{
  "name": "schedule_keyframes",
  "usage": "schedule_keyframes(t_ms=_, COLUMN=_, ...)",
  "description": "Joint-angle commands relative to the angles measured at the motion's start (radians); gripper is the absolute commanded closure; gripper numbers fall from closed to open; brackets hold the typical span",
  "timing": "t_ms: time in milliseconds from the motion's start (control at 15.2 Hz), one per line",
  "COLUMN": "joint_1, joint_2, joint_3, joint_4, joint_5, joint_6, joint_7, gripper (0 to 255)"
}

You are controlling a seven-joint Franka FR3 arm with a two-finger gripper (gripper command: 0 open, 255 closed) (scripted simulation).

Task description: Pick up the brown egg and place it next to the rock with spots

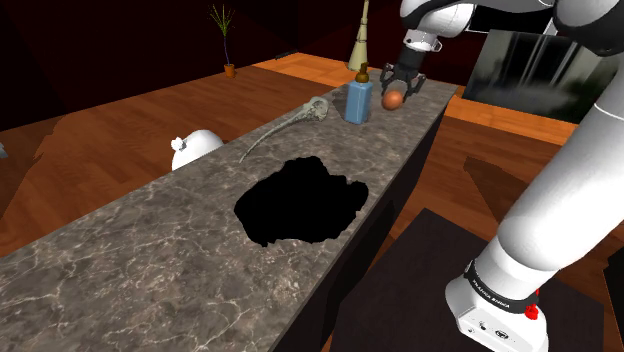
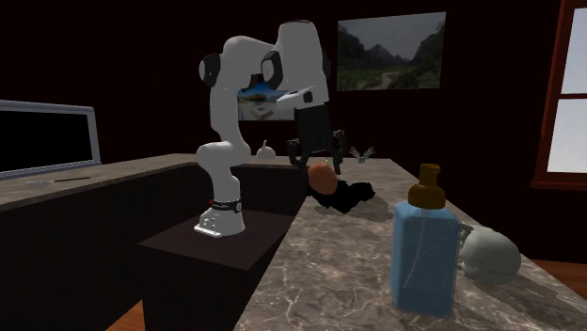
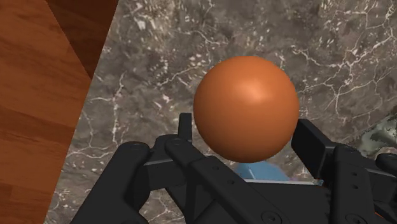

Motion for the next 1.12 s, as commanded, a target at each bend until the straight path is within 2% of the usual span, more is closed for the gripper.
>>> schedule_keyframes(t_ms=0, joint_1=0.029, joint_2=-0.038, joint_3=0.027, joint_4=-0.046, joint_5=-0.018, joint_6=0.022, joint_7=0.061, gripper=255)
schedule_keyframes(t_ms=528, joint_1=0.118, joint_2=-0.108, joint_3=0.135, joint_4=-0.133, joint_5=-0.053, joint_6=0.075, joint_7=0.267, gripper=255)
schedule_keyframes(t_ms=1056, joint_1=0.204, joint_2=-0.111, joint_3=0.245, joint_4=-0.147, joint_5=-0.069, joint_6=0.111, joint_7=0.466, gripper=255)
